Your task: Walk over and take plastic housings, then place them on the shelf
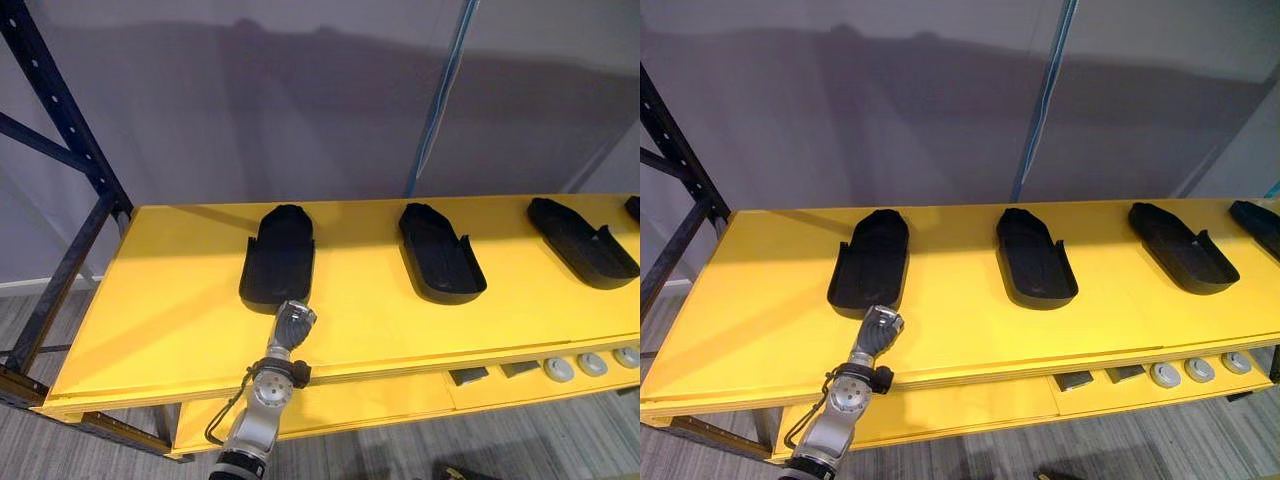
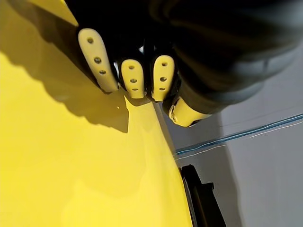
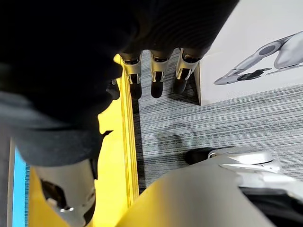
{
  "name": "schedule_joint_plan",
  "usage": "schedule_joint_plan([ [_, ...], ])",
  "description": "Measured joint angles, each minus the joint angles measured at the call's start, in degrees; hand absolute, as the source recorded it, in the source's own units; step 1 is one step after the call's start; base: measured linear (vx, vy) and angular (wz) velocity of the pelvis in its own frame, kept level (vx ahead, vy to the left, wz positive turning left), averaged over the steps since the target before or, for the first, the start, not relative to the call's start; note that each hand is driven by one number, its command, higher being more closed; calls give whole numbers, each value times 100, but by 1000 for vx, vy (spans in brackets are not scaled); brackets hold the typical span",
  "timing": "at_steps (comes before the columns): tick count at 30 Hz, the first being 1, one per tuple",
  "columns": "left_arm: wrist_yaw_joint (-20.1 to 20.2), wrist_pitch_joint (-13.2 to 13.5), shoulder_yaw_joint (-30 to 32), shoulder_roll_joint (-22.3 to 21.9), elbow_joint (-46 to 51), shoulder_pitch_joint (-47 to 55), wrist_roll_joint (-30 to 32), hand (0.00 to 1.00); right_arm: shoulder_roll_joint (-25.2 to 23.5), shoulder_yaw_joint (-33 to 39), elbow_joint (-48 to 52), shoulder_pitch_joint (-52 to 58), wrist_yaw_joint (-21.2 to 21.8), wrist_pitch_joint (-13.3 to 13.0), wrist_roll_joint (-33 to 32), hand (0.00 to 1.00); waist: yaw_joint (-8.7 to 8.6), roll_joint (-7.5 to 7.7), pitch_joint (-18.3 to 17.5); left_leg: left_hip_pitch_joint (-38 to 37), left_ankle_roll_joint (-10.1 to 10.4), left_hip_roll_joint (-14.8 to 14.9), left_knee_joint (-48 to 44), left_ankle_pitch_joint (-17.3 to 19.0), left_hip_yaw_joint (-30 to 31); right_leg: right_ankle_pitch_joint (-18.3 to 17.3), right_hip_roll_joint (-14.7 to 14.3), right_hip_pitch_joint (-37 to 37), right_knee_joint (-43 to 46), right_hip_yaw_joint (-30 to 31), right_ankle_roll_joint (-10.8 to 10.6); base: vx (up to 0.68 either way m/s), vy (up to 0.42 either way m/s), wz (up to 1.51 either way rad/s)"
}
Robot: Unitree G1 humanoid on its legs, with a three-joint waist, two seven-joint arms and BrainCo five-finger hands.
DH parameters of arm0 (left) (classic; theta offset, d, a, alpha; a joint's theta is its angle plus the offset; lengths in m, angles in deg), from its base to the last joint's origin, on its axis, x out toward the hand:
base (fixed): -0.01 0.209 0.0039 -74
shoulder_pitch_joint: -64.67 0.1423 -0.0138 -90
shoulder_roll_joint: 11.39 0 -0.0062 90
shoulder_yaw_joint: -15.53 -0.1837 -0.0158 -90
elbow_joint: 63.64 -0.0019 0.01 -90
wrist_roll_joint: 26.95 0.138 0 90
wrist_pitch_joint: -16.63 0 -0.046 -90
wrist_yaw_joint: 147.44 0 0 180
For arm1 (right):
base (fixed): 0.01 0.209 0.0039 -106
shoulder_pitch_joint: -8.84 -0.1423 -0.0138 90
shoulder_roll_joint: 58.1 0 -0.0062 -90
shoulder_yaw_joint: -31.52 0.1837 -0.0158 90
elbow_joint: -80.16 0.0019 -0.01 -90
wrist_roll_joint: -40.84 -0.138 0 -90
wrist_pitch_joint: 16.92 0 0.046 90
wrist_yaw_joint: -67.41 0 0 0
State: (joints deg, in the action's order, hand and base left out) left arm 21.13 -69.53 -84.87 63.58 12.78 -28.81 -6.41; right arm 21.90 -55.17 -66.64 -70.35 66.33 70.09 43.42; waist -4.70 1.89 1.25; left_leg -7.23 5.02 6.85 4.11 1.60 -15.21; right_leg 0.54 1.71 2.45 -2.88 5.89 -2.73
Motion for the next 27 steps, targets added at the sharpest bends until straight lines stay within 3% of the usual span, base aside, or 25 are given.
schedule_joint_plan([
  [12, -35, -33, 9, 28, 72, -81, -68, 100, 6, 2, 130, 0, 11, -1, 1, 0, -61, -31, 102, 19, -12, -32, 11, -41, 183, -3, 46, 74, -5, -176, -1, -26, -6, 7],
  [16, 46, -50, 44, 214, 1194, 349, -369, 100, 10, 0, 156, 0, 12, -26, -3, 0, -47, -37, 166, 30, -15, -41, 9, -54, 246, -27, 60, 69, 55, -193, -22, -33, -5, 6],
  [18, 41, 25, 230, 190, 2042, 540, -485, 100, 26, 1, 128, 2, 12, -48, -7, 0, 31, -36, 220, 25, -16, -56, 2, -54, 287, -77, 72, 70, 143, -200, -45, -35, -2, 12],
  [21, -86, 357, 734, 221, 3272, 775, -709, 100, 44, 2, 11, 20, 12, -62, -6, 0, 161, -24, 257, 13, -18, -88, -42, -52, 452, -233, 114, 89, 380, -320, -69, -19, -4, 26],
  [24, -468, 699, 1565, 208, 3860, 1032, -1007, 100, 49, 25, -71, 72, 11, -64, -5, 0, 319, -15, 264, 5, -20, -100, -79, -49, 589, -327, 131, 148, 467, -400, -76, -22, -11, 23],
  [27, -859, 821, 2416, 131, 3921, 1303, -1268, 100, 36, 87, -91, 108, 10, -64, -4, 0, 430, -12, 266, 10, -24, -95, -124, -38, 709, -459, 135, 152, 646, -511, -62, -23, -27, 22],
])
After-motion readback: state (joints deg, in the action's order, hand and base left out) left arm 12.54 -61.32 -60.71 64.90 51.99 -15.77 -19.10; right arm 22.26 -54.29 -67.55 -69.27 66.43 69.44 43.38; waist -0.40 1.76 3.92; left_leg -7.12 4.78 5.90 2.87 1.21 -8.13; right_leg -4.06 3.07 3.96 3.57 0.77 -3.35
